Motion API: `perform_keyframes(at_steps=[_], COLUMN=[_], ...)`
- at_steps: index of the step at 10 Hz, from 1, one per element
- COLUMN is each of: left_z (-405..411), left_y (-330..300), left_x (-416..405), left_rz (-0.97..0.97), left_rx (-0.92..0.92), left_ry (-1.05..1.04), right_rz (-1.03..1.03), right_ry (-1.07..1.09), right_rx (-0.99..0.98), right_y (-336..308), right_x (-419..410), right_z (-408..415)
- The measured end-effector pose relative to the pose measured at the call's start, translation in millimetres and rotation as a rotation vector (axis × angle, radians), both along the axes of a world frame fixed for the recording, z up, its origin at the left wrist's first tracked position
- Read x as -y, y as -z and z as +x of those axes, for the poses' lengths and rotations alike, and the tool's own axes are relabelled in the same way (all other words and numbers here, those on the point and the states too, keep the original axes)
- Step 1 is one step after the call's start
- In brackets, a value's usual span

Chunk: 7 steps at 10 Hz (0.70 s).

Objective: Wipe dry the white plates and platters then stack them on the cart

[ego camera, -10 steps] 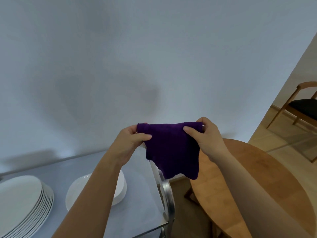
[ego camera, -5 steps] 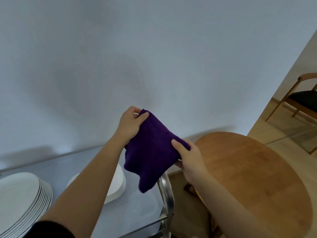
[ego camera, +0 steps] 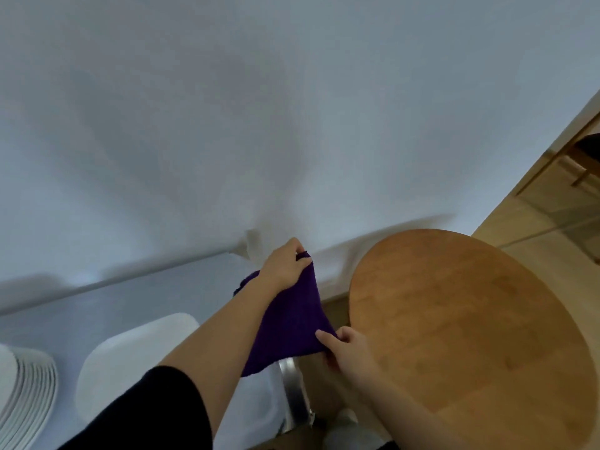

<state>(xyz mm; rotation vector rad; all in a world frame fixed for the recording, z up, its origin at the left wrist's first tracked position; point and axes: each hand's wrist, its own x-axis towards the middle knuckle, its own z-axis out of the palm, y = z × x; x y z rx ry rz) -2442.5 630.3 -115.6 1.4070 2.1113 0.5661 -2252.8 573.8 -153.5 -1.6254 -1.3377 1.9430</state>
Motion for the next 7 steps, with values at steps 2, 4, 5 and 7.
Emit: perform_keyframes(at_steps=[2, 4, 5, 7], left_z=[26, 23, 10, -41], left_y=[23, 13, 3, -2], left_x=[-1, 15, 44, 148], left_rz=[-0.123, 0.172, 0.240, 0.234], left_rx=[-0.457, -0.330, -0.171, -0.106], left_ry=[0.215, 0.150, -0.018, -0.374], right_rz=[-0.241, 0.232, 0.533, 1.023], right_ry=[-0.210, -0.362, -0.406, -0.669], right_rx=[0.119, 0.264, 0.178, 0.257], right_y=[23, 8, -15, -46], right_x=[-5, -21, -27, 1], right_z=[-2, -19, -37, -83])
